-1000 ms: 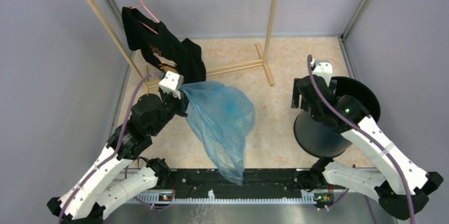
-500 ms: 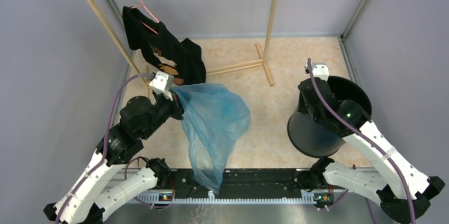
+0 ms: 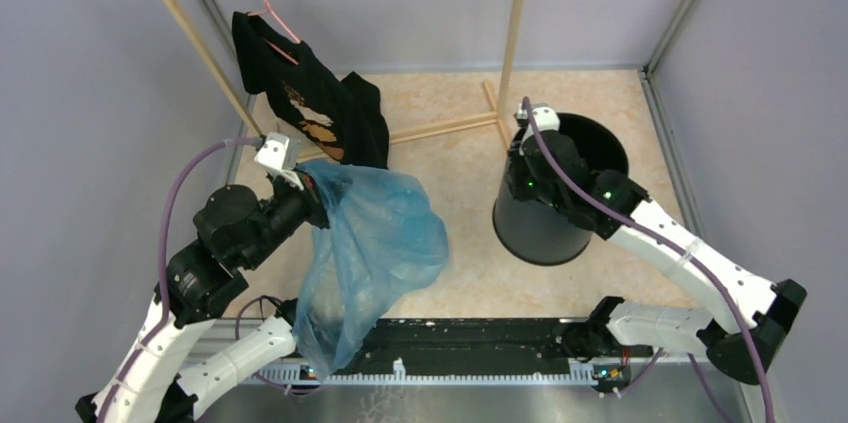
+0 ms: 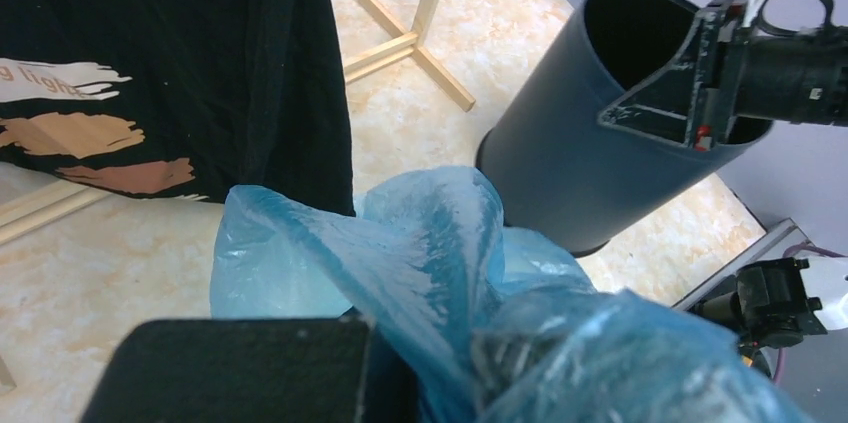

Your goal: Put the trash bags into the trash bin

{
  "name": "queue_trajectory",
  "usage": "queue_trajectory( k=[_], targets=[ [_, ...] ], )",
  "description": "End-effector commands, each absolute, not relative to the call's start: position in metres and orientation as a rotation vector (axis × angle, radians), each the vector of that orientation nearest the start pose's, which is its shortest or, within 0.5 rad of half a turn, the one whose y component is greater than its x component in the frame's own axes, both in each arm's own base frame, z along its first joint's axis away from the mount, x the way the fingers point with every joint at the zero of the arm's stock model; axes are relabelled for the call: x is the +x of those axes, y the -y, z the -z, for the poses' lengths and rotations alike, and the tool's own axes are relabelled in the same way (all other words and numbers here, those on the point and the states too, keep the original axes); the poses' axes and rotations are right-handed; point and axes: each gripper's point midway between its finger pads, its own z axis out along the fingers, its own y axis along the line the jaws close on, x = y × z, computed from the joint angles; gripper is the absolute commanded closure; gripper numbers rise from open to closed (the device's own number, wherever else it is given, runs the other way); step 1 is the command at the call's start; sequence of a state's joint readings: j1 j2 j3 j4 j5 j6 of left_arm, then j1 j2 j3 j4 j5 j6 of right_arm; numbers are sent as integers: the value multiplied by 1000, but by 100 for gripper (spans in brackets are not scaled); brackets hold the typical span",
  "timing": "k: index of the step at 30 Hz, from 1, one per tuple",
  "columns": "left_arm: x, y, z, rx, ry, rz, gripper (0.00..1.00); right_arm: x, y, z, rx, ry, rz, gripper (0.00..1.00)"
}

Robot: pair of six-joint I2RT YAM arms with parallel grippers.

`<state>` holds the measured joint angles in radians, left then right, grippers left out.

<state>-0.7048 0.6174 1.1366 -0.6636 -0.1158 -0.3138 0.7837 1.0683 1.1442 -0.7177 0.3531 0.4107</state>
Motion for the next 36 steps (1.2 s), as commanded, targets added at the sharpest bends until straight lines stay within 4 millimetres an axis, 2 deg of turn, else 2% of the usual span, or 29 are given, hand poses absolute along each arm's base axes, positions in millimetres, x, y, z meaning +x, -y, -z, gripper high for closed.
queue_trajectory(
  k=[1,4,6,10,11,14,16,19,22,27,31,36],
  targets=[
    [175,142,-384,239,-1703,690,100,239,-242,-254,-323,-2172,-469,91],
    [178,146,-391,250,-1698,690,100,237,-240,-255,-319,-2189,-418,83],
    [180,150,-395,262,-1695,695,100,236,-228,-262,-284,-2186,-346,80],
    [184,153,-396,263,-1696,694,100,228,-223,-290,-283,-2156,-348,60],
    [185,153,-395,260,-1697,693,100,224,-225,-299,-292,-2139,-366,52],
    [185,153,-394,249,-1704,697,100,212,-239,-322,-330,-2084,-442,36],
    [184,153,-394,241,-1707,707,100,204,-258,-333,-361,-2056,-526,32],
    [182,152,-392,230,-1711,717,100,183,-310,-345,-441,-2011,-774,28],
    [183,151,-389,223,-1725,706,100,142,-370,-355,-581,-1947,-1013,25],
    [186,151,-387,238,-1737,679,100,88,-433,-366,-655,-1874,-1120,19],
    [190,152,-390,261,-1741,648,100,59,-462,-369,-693,-1842,-1142,16],
    [201,147,-389,257,-1749,572,100,61,-465,-371,-631,-1850,-1114,14]
  ],
)
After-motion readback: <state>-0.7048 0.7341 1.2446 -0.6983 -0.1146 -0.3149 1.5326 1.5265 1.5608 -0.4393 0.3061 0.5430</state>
